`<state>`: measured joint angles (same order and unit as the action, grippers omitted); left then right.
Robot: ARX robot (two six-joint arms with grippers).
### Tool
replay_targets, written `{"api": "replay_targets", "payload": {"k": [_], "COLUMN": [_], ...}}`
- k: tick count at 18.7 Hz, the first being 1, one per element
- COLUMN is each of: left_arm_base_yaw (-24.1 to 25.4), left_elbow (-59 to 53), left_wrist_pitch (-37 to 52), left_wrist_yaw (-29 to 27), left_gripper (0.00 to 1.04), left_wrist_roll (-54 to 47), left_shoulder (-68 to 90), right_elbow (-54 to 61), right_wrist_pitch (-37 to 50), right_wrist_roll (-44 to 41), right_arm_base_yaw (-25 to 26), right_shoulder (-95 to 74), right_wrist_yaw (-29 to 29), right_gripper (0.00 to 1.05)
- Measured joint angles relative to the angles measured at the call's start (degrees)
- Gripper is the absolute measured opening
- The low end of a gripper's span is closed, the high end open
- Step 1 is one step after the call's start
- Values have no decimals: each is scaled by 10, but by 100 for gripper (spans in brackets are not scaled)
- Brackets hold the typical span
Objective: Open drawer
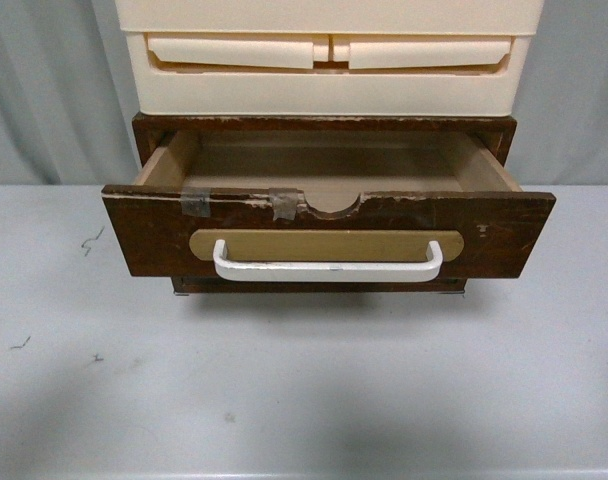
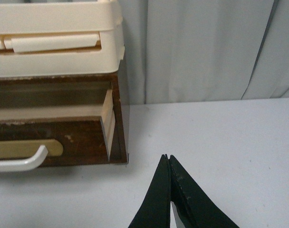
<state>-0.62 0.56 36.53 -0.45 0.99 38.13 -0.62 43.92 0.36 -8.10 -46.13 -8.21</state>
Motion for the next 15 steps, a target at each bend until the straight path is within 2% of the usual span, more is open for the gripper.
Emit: {"api": "replay_targets", "payload": {"k": [4, 5, 6, 9, 15], "left_arm_base_yaw": [4, 5, 5, 5, 5], "left_elbow": [0, 0, -1, -1, -1], "left_wrist_pitch": [-54, -76, -97, -152, -215], "left_wrist_yaw": [5, 5, 4, 5, 4], "left_gripper": [2, 2, 2, 2, 2], "left_wrist_roll": [0, 0, 0, 0, 0], "left_shoulder": [-64, -89, -109, -169, -232], "right_elbow": [0, 0, 0, 0, 0], "right_wrist_pitch": [-88, -121, -140, -201, -270], "right_wrist_roll": [0, 0, 0, 0, 0], "right_arm_base_yaw": [22, 58, 84, 81, 81], "right_shoulder": [105, 134, 155, 221, 293], "right_wrist_yaw": [19, 66, 71, 80, 80], "right_gripper": [2, 2, 2, 2, 2]}}
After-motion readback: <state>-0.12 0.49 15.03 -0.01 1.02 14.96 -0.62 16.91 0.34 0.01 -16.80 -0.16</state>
